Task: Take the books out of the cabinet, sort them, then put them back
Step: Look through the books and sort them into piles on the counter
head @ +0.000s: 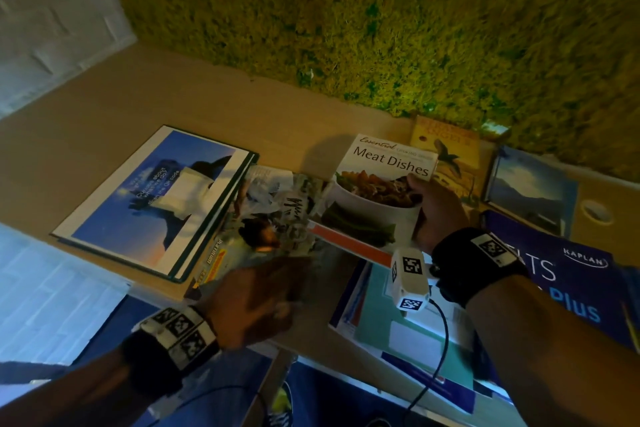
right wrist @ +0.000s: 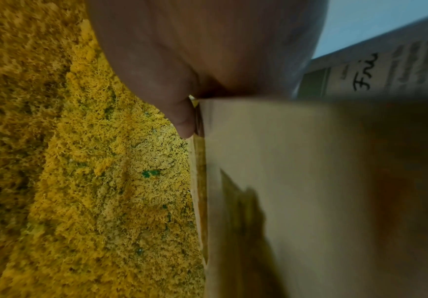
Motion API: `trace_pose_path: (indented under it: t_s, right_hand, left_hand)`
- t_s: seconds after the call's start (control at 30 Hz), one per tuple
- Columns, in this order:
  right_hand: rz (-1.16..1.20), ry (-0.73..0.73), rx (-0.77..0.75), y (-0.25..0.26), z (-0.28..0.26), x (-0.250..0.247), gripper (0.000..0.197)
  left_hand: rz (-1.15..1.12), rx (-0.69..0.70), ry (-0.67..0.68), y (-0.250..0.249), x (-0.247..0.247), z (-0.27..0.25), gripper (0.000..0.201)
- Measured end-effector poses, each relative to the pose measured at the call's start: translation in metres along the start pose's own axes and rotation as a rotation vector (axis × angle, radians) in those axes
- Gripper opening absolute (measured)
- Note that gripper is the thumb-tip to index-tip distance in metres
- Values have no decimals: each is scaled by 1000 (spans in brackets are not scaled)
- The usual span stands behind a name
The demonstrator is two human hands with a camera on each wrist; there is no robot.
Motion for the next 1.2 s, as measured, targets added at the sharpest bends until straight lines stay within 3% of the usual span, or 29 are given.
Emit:
trace_pose_path:
  t_s: [0.07, 0.13, 0.2, 0.3, 0.4, 0.47, 0.57, 0.7, 0.87, 0.9, 0.97, 1.07, 1.13, 1.2]
  right_hand:
    - [29, 18, 7, 4, -2, -1, 31]
    - [53, 37, 11, 7, -2, -2, 34]
    - [58, 48, 4, 10, -3, -1, 35]
    - [72, 61, -4, 12, -4, 1, 41]
    - [88, 59, -25, 14, -4, -2, 41]
    - [92, 55, -30, 15, -4, -5, 36]
    - [92, 58, -38, 16, -5, -9, 24]
    - [55, 46, -28, 9, -5, -16, 29]
    - [24, 44, 91, -24, -14, 5, 27]
    - [5, 54, 110, -33, -15, 12, 28]
    - [-38, 88, 149, -50, -17, 27, 26]
    - [-147, 117, 158, -69, -14, 45, 15]
    - [-259, 166, 166, -72, -16, 62, 22]
    - [-449, 215, 125, -70, -15, 71, 35]
  left_hand:
    - [-220, -89, -70, 8, -14, 0, 76]
    - [-467, -212, -274, 24, -50, -2, 47]
    - [-763, -297, -519, 26, -89, 6, 42]
    - [-1002, -18, -552, -11, -140, 14, 32]
    - [-1160, 25, -612, -1, -164, 5, 37]
    - [-1262, 3, -640, 22, -153, -4, 33]
    - [-1325, -203, -694, 76, -116, -24, 16]
    - [-1144, -441, -675, 112, -74, -44, 25]
    - [-697, -522, -513, 89, -57, -43, 32]
    - [-630, -514, -513, 84, -59, -41, 27]
    - [-704, -384, -541, 68, -64, -30, 21]
    - [-439, -308, -554, 73, -72, -14, 25]
    - [-50, -349, -495, 79, -80, 1, 49]
    - [111, -386, -397, 85, -78, 21, 64]
Point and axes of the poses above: each hand's wrist, its own z-axis towards the middle knuckle, its own x-axis out of the palm, y = z × x, the point moved 10 cm from there along z, towards the middle knuckle, and after that the axes turned 2 degrees about -x, right-handed, at the moved point
